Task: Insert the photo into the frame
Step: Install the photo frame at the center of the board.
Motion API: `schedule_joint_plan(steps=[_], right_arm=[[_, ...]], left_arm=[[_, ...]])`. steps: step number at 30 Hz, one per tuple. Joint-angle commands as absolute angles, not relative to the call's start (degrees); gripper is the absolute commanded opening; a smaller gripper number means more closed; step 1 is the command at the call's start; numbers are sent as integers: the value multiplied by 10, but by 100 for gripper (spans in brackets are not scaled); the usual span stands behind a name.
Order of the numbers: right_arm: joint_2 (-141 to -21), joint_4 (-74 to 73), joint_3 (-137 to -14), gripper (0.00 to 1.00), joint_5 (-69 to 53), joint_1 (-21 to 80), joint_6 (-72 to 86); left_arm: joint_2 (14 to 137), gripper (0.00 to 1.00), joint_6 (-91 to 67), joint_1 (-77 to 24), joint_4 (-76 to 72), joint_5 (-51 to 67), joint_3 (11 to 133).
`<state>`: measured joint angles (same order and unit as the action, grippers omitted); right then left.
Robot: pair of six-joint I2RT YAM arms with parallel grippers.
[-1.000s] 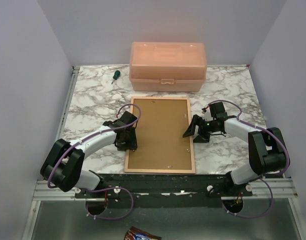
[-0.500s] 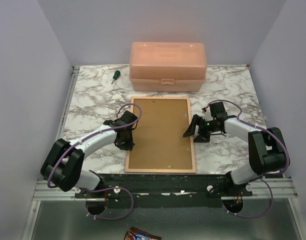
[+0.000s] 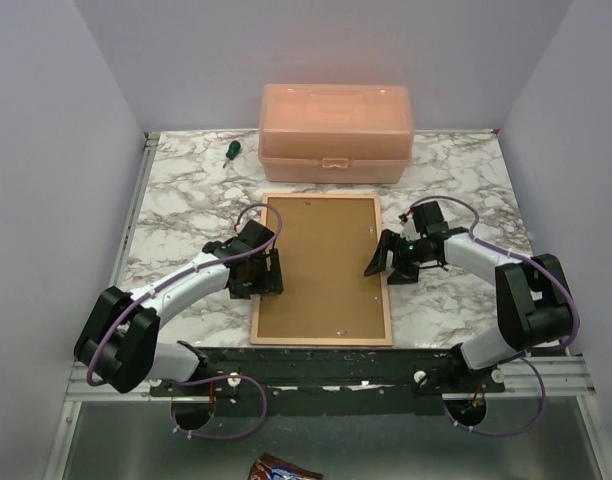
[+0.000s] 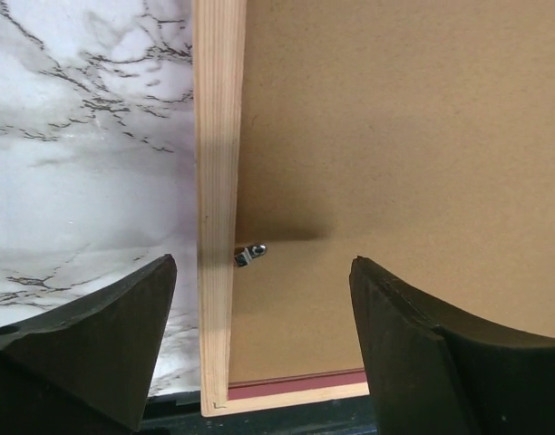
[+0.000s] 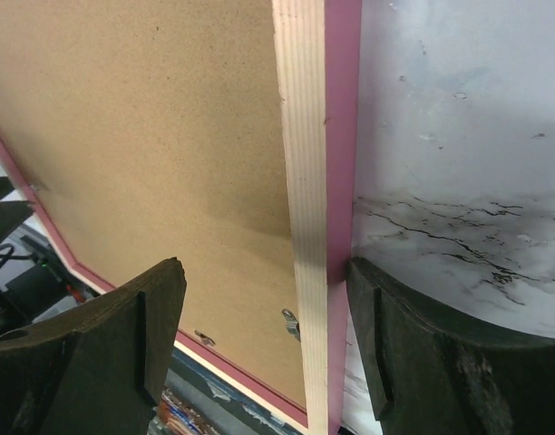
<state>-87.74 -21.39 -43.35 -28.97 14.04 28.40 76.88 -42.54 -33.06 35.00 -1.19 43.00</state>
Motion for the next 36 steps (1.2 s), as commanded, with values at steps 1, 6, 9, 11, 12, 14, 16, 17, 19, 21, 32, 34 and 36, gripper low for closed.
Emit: schedule_joint_plan(steps=[1,6,9,11,12,14,16,17,19,21,32,34,36], right_arm=[[-897,-248,-459,79,-214,180,272],[-909,-272,-493,79,-162,237,277],[-908,-290,-498,80,-137,258,276],[-900,-302,-494,80,-123,263,278],[-895,-309,-492,81,-117,266,280],[-879,-324,-487,81,-98,272,285],[-868,-342,-483,81,-81,281,289],[-863,-350,-483,81,-69,288,293],[-859,-366,-483,81,-54,303,298],[-862,-383,-487,80,-30,320,304],[-880,-405,-501,64,40,371,323],[-882,-405,-505,53,50,374,324],[-882,-401,-506,47,59,375,325]], left_arm=[[740,81,-429,-322,343,15,424],[731,89,-431,-304,357,-3,412],[730,90,-428,-296,380,-37,409],[729,90,-426,-292,390,-50,409],[729,90,-424,-290,392,-54,407],[728,90,-424,-287,391,-56,404],[729,90,-422,-286,388,-55,401],[730,89,-421,-285,386,-54,400],[733,89,-420,-285,384,-52,399],[735,89,-419,-285,381,-50,399],[743,88,-419,-285,369,-41,392],[743,88,-418,-285,368,-40,391],[742,87,-417,-285,366,-39,389]])
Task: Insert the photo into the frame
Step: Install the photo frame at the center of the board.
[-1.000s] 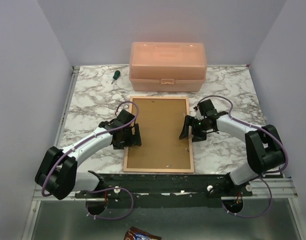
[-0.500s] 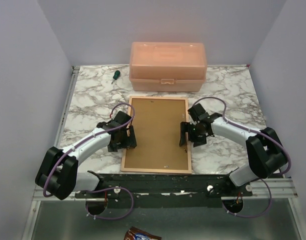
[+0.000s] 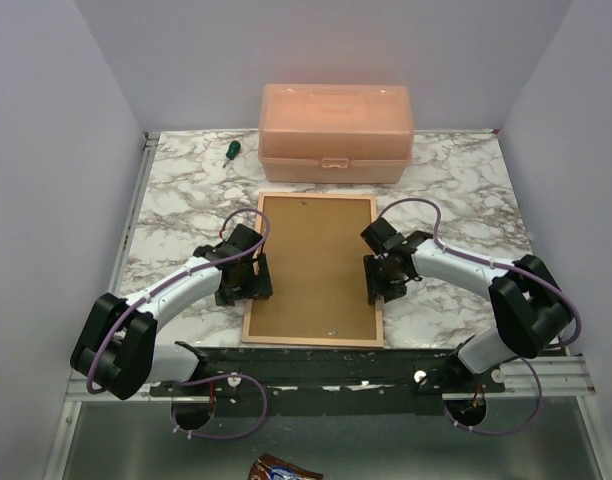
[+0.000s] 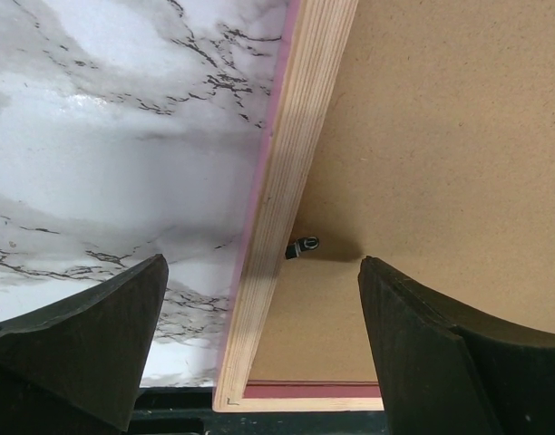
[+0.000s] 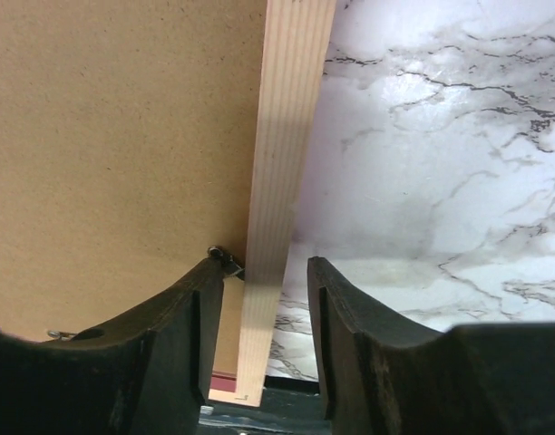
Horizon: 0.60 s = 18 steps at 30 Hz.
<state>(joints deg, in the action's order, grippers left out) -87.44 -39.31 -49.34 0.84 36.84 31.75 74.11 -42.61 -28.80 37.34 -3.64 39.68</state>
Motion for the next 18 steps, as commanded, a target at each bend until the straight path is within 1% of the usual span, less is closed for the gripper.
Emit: schedule_joint_plan(steps=[1,3,5,6,10,12,13,14,17,18], right_arm=[[-882,-398,-506,44,62,375,326],[-882,-393,-506,36,66,375,327],[-882,-387,-506,25,66,376,327],[-882,-384,-505,22,67,376,327],[-881,-377,-503,15,61,376,324],[-878,-374,-503,14,58,376,327],[-876,-371,-501,17,49,376,326],[-876,-369,-503,25,48,376,325],[-876,-368,-509,58,43,375,324],[-876,-367,-512,65,41,374,325]], left_arm=[[743,87,-417,-285,365,-38,389],[743,87,-417,-285,363,-36,388],[743,87,-415,-285,363,-35,388],[743,86,-415,-285,362,-34,388],[738,86,-413,-285,361,-32,387],[734,86,-411,-285,358,-26,387],[732,86,-411,-284,356,-24,386],[729,86,-411,-284,354,-19,386],[724,86,-410,-285,346,-7,386],[722,86,-409,-285,343,-2,387]])
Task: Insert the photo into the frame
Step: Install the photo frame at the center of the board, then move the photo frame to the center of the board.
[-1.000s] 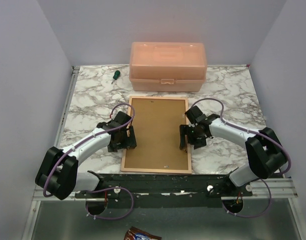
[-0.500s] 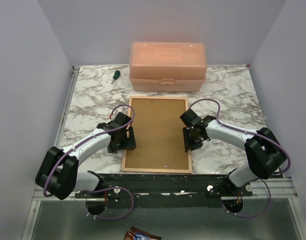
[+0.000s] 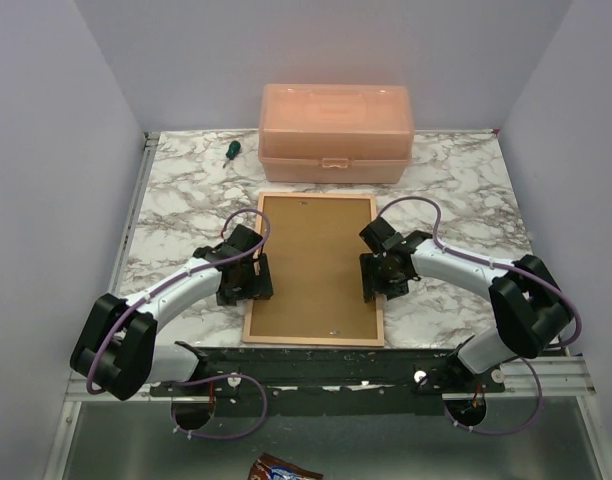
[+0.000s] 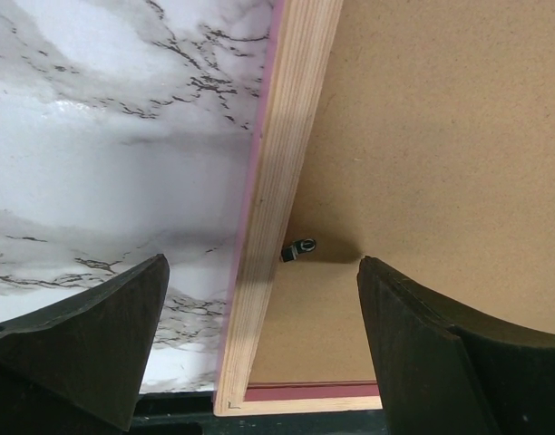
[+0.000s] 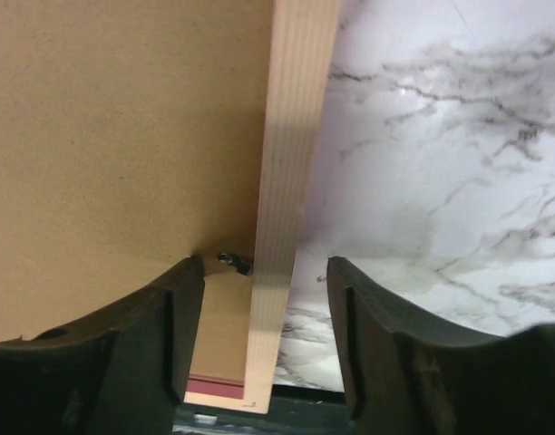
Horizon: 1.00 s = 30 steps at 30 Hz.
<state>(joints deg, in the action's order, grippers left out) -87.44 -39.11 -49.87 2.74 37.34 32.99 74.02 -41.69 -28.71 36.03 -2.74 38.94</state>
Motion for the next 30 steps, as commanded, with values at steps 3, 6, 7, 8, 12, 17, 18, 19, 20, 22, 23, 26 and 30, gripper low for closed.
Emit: schedule_joint_plan(steps=[3,6,7,8,12,17,18,19,20,22,23,26,30], right_arm=[[-875,-349,-515,79,5,359,324],[-880,-321,-514,83,-51,335,322],[-885,-312,-513,84,-66,330,322],[-889,-302,-512,84,-79,324,321],[-907,-276,-509,84,-128,314,323],[-893,-285,-508,84,-142,314,326],[-888,-290,-507,84,-144,313,324],[-883,-296,-506,84,-146,314,321],[-879,-302,-505,84,-148,314,319],[-868,-313,-501,84,-155,314,315],[-860,-317,-497,84,-157,313,313],[-838,-334,-490,84,-165,314,314],[-813,-348,-470,84,-175,315,323]], left_arm=[[724,86,-409,-285,335,13,388],[725,84,-409,-285,320,35,383],[725,83,-409,-285,315,42,382],[725,82,-409,-285,310,48,381],[730,79,-403,-285,303,72,381],[718,75,-412,-287,286,117,369],[712,74,-417,-291,281,126,365],[704,73,-424,-294,276,132,360],[699,73,-430,-298,276,134,357],[688,72,-440,-310,277,137,352],[680,72,-445,-318,278,139,348],[656,72,-467,-341,285,135,336],[614,72,-499,-375,295,126,318]])
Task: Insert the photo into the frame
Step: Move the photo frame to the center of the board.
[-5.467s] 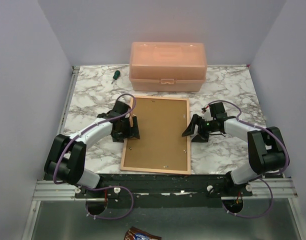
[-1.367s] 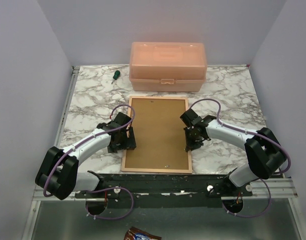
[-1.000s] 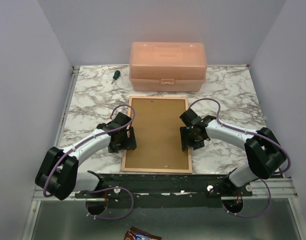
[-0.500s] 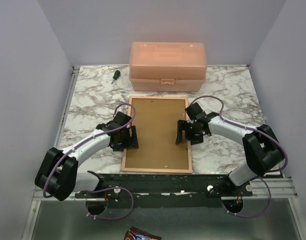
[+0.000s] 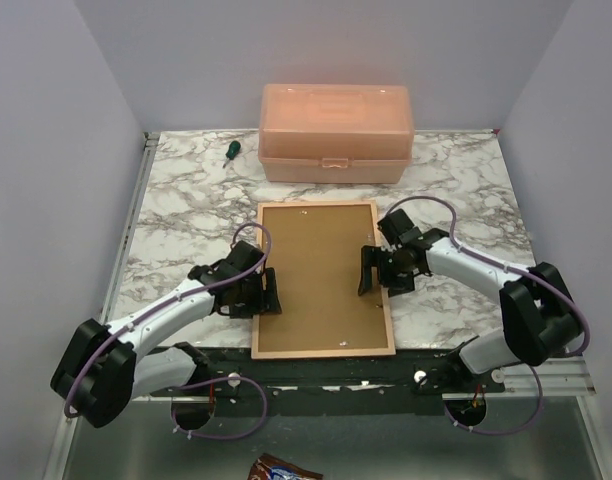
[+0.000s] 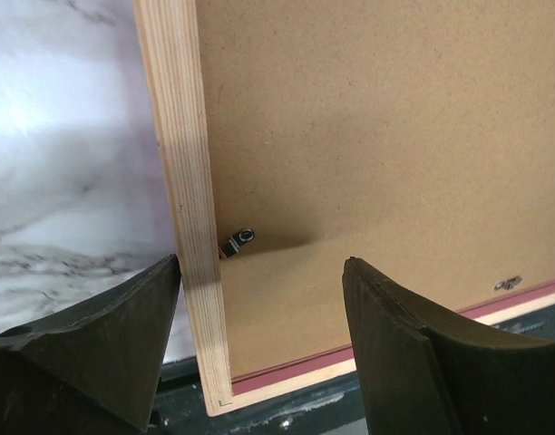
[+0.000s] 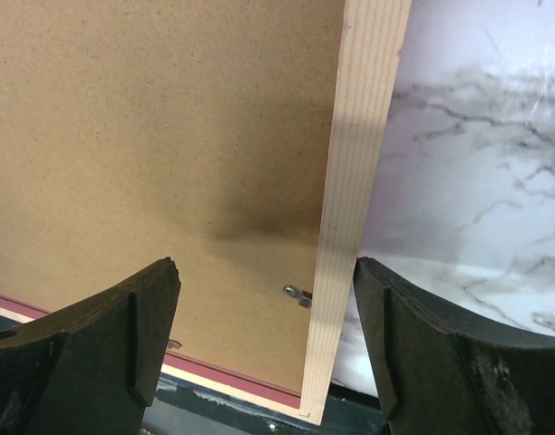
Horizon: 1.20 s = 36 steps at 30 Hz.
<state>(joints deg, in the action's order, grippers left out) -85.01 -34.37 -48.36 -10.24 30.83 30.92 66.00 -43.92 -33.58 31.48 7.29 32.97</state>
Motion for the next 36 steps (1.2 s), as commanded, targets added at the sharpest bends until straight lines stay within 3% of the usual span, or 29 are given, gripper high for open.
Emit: schedule_joint_plan(steps=[1,8,13,17,23,36], right_arm=[[-807,-349,-462,83,-177,315,327],[-780,-369,-424,84,-146,325,334],[-788,-373,-433,88,-117,325,334],[-811,-374,-456,90,-97,325,335],[-845,-374,-498,96,-57,310,323],[-980,-338,-640,95,-11,241,284]], left_arm=[[607,72,-506,-384,299,121,314],[572,73,-551,-441,346,82,308],[576,88,-542,-441,393,29,324],[600,93,-524,-420,407,14,342],[628,93,-480,-360,370,48,357],[722,84,-423,-287,287,124,371]])
